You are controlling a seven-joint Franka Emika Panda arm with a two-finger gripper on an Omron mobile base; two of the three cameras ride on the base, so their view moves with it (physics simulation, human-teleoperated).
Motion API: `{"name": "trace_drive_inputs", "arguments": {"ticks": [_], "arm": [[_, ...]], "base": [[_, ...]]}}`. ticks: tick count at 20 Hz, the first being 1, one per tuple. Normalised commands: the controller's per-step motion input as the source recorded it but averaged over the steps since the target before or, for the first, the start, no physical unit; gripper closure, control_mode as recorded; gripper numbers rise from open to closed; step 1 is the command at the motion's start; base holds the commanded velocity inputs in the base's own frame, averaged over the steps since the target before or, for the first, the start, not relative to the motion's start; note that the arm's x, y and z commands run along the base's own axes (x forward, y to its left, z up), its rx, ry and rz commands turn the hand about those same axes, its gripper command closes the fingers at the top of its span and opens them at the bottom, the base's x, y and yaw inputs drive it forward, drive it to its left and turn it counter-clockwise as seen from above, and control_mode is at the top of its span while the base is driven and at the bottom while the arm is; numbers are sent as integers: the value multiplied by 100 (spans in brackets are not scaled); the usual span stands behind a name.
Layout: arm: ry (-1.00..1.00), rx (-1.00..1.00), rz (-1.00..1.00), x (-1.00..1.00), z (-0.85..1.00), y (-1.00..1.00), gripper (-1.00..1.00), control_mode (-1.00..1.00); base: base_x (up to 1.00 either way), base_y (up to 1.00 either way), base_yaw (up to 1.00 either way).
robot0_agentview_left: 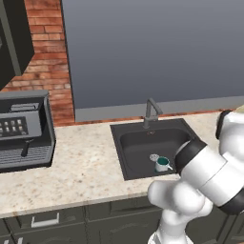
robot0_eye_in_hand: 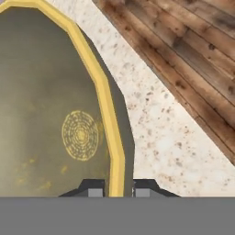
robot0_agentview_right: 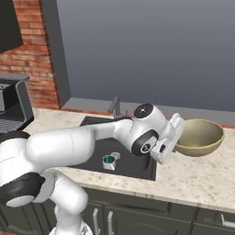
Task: Pick the mug and place it in the sink. Pick the bowl and place it in the open cabinet and then close the cabinet.
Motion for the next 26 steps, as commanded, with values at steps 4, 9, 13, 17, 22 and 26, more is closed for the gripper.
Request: {"name": "trace_drive_inputs", "arguments": {"ticks": [4, 9, 13, 17, 22, 26], "arm": [[21, -6, 13, -10, 39, 51, 100, -100], [-8, 10, 10, -29, 3, 38, 100, -100], [-4, 13, 9, -9, 29, 33, 100, -100], [-1, 0, 9, 0, 64, 45, 100, -100], [2, 1, 6, -5, 42, 56, 100, -100], [0, 10, 1, -14, 14, 65, 100, -100]], "base": [[0, 0, 0], [0, 0, 0], [0, 0, 0], [0, 0, 0], [0, 0, 0], [0, 0, 0]]}}
